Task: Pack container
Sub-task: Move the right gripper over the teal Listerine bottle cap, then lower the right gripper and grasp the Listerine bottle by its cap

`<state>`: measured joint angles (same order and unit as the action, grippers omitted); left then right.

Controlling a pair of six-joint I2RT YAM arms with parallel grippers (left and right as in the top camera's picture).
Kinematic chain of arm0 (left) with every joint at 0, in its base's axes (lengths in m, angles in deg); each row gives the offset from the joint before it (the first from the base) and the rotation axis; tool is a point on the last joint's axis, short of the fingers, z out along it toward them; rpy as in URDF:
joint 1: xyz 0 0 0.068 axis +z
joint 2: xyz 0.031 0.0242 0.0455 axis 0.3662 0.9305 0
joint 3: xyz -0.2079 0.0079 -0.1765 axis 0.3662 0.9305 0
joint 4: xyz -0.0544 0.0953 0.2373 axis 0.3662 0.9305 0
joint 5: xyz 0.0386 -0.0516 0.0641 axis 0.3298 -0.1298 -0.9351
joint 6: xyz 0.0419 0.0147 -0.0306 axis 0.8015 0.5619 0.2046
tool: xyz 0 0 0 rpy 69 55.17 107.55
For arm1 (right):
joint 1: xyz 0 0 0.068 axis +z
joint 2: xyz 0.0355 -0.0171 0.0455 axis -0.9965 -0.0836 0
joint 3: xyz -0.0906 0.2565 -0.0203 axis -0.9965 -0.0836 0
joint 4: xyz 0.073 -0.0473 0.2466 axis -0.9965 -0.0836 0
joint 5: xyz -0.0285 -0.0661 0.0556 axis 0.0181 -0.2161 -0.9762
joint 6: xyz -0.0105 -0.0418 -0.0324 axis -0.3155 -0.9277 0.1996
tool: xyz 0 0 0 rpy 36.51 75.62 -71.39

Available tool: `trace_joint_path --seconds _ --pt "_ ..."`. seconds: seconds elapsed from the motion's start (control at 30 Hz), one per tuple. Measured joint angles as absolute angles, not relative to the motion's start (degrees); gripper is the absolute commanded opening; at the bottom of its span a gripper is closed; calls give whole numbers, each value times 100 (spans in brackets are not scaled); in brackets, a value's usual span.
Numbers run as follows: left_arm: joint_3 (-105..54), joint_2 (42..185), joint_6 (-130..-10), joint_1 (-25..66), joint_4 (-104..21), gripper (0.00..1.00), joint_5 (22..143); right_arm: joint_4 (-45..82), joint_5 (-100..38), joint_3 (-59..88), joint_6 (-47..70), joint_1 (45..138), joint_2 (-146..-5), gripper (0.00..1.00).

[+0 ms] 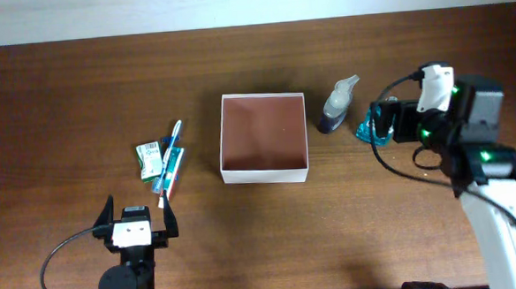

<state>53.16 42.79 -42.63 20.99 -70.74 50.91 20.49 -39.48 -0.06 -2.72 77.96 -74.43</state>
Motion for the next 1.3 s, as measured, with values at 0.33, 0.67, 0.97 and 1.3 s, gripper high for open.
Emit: trace_joint_path --seconds 0.33,0.67,0.97,1.3 --pt "5316 4279 -4265 2099 -7074 99 5091 2065 -3714 -6 -274 7796 -8208 95" --pt "5316 4279 -4263 2099 -7076 99 5091 2251 -3146 -6 -309 7796 -8479 74" --pt "5316 4279 -4263 2099 -7076 99 5094 2495 -3098 -6 -322 7804 -8506 55" --pt "5316 4279 -4263 2099 -7074 99 5091 2701 -2695 -6 -298 8412 -8506 54"
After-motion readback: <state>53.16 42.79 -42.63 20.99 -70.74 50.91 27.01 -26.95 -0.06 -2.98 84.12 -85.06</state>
